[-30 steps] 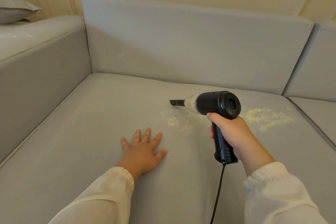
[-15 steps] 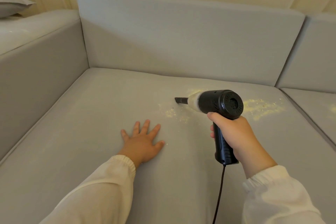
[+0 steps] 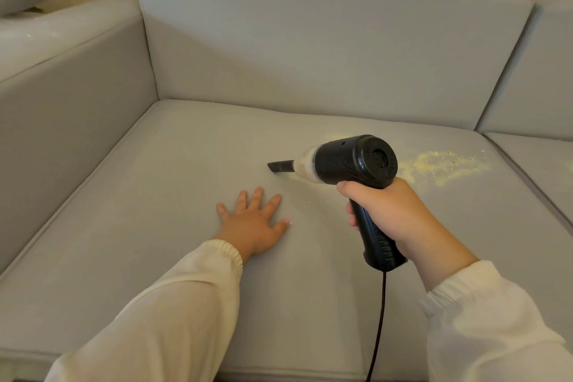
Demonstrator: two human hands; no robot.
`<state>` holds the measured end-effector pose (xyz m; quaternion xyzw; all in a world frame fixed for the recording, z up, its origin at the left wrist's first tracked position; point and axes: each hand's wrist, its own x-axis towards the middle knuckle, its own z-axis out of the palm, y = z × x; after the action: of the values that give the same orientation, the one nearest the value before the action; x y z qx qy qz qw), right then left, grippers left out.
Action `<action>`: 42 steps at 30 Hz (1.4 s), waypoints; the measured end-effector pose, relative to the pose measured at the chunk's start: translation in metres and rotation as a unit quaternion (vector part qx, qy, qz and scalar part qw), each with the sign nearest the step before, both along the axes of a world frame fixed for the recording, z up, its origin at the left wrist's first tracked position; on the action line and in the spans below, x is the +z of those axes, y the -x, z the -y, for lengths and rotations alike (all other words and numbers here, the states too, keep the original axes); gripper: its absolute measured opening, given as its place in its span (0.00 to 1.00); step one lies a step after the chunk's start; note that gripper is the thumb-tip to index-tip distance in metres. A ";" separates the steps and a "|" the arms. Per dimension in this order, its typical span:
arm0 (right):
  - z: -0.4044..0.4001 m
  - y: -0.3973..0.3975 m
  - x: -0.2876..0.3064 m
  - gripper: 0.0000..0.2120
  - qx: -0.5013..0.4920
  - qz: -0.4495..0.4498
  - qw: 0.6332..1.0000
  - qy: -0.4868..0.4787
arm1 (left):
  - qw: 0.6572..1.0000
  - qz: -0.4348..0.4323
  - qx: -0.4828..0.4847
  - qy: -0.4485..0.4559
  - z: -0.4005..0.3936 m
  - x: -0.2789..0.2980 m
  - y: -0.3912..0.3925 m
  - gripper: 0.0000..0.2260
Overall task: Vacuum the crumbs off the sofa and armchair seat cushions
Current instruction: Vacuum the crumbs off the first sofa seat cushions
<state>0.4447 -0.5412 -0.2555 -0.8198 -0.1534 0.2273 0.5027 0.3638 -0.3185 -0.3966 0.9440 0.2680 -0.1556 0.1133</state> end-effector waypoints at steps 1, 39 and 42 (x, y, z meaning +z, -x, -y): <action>0.005 0.003 0.000 0.10 -0.010 0.009 1.000 -0.003 | 1.000 -0.001 -0.001 0.004 0.004 0.002 0.002 0.32; -0.005 0.071 -0.014 0.12 0.023 -0.001 1.000 -0.017 | 0.997 -0.068 -0.007 0.035 0.020 0.019 0.112 0.42; -0.001 0.083 -0.012 0.10 0.050 0.005 0.999 -0.010 | 0.997 -0.069 -0.009 0.039 0.020 0.021 0.115 0.43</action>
<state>0.3617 -0.5399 -0.2677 -0.8075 -0.1992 0.2463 0.4977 0.2485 -0.3385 -0.3753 0.9282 0.2608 -0.2312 0.1301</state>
